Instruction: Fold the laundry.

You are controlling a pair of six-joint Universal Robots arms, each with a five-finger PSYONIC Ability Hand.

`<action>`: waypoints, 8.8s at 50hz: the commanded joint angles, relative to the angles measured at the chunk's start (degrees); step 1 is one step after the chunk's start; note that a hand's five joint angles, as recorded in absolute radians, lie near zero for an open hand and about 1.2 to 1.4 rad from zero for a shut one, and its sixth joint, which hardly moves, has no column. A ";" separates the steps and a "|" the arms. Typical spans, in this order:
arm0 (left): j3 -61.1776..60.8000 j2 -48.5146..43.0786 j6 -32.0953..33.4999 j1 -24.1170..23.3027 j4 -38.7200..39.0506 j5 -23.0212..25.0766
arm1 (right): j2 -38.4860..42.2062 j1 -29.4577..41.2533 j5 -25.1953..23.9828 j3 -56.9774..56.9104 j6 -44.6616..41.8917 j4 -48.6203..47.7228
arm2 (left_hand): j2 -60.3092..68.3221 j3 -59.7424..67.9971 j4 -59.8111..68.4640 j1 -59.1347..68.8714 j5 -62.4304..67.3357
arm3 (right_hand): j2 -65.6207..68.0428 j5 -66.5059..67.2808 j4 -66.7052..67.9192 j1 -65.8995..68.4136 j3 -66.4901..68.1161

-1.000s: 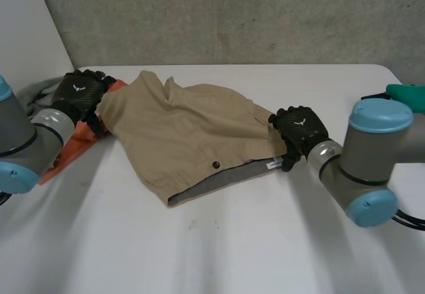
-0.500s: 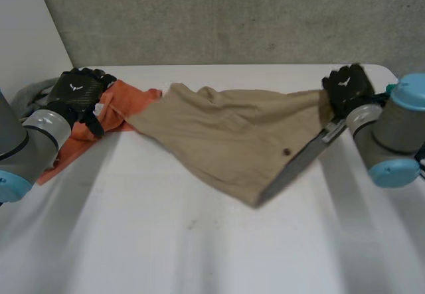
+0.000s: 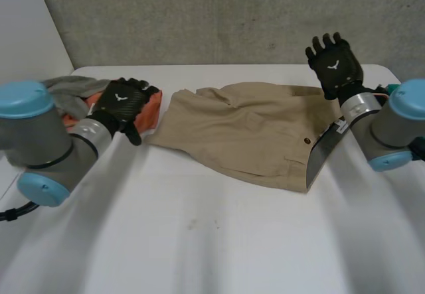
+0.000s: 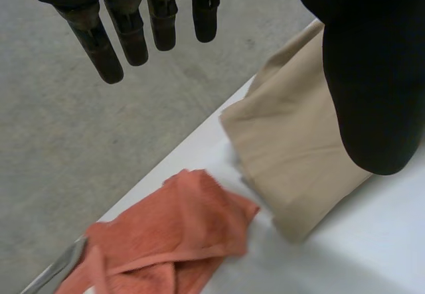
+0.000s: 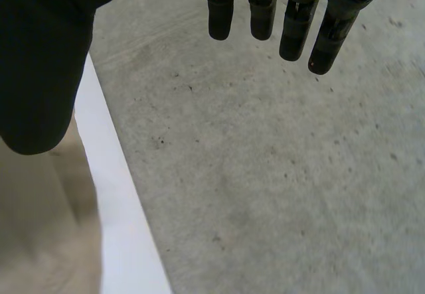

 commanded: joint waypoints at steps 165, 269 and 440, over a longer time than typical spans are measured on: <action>-3.98 12.32 8.03 -10.59 -4.10 -12.43 | -16.47 26.29 23.34 36.14 31.36 14.92 | 67.56 67.36 67.61 68.93 67.15 | 48.29 47.35 47.61 49.58 48.78; -5.72 10.98 10.75 -20.43 -31.67 -20.96 | -34.12 8.45 11.21 34.91 1.30 49.46 | 67.56 67.36 67.61 68.93 67.15 | 67.45 66.51 66.77 68.74 67.94; 6.46 3.62 -9.80 -20.87 6.37 -18.06 | -30.88 6.79 -5.84 26.39 45.59 14.03 | -1.89 -2.09 -1.84 -0.52 -2.30 | -2.55 -3.49 -3.23 -1.26 -2.06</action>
